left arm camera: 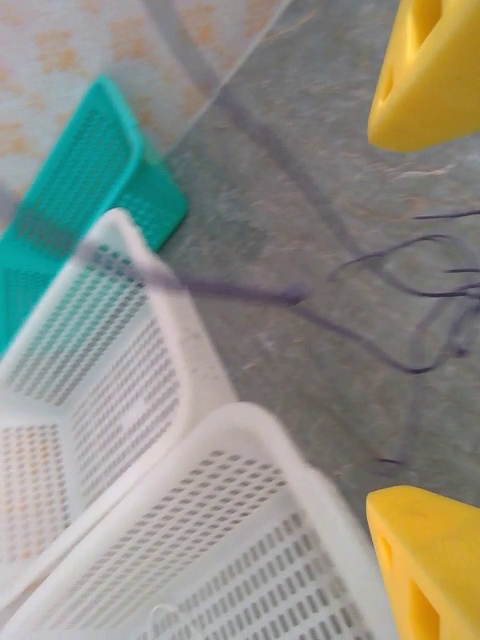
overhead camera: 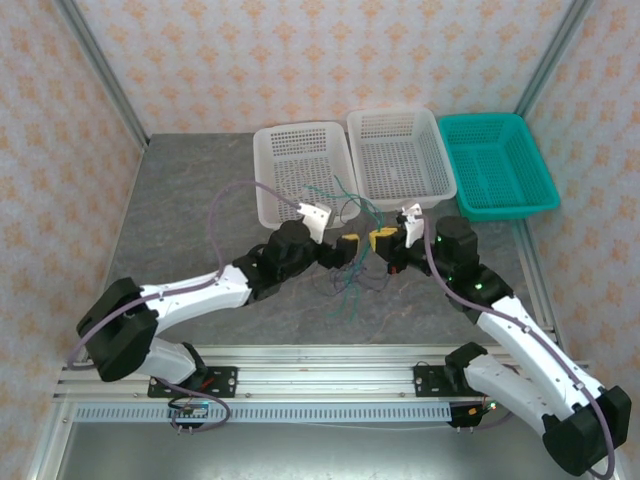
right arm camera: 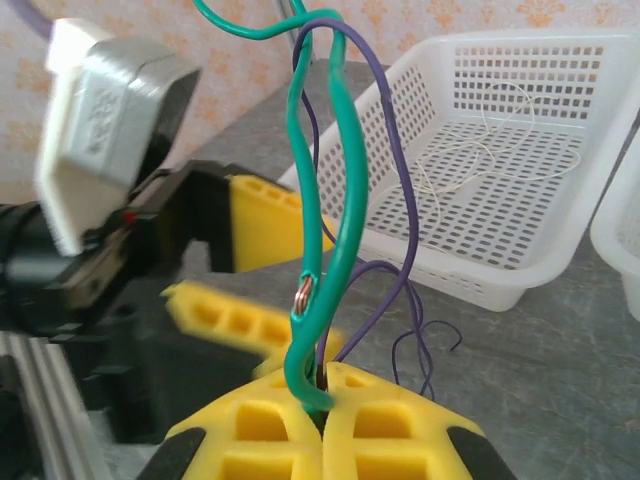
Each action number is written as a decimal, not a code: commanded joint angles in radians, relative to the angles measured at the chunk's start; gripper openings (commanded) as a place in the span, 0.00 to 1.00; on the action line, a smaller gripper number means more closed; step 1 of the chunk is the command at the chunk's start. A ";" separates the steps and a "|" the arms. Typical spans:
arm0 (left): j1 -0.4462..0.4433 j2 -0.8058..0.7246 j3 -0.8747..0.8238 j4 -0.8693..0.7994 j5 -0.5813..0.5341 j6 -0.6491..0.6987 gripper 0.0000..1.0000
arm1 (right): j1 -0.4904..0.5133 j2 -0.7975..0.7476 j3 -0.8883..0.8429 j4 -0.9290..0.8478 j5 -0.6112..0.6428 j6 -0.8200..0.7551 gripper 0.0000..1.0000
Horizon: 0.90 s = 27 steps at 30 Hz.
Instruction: Untangle the cables
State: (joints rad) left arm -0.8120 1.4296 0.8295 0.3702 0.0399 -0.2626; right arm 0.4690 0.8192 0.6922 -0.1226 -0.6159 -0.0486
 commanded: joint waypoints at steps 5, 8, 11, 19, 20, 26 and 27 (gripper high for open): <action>0.043 0.048 0.102 0.144 -0.091 -0.068 0.78 | 0.007 -0.040 0.004 0.080 -0.079 0.164 0.00; 0.053 0.050 0.119 0.143 -0.082 -0.072 0.52 | 0.007 -0.042 -0.025 0.116 -0.077 0.217 0.00; 0.054 0.011 0.125 0.087 -0.101 -0.078 0.05 | 0.007 -0.055 -0.038 0.067 0.084 0.250 0.00; 0.120 -0.267 0.136 -0.351 -0.206 -0.200 0.00 | -0.037 -0.081 -0.136 -0.186 0.767 0.548 0.06; 0.132 -0.304 0.140 -0.399 -0.209 -0.202 0.00 | -0.054 -0.081 -0.165 -0.187 0.780 0.569 0.05; 0.206 -0.467 0.169 -0.598 -0.213 -0.187 0.00 | -0.205 -0.048 -0.245 -0.246 0.804 0.731 0.00; 0.222 -0.484 0.183 -0.631 -0.217 -0.182 0.00 | -0.247 -0.035 -0.254 -0.252 0.792 0.760 0.00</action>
State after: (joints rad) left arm -0.6254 0.9913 0.9611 -0.1055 -0.1173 -0.4343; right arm 0.2905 0.7681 0.4568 -0.2985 0.0803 0.5915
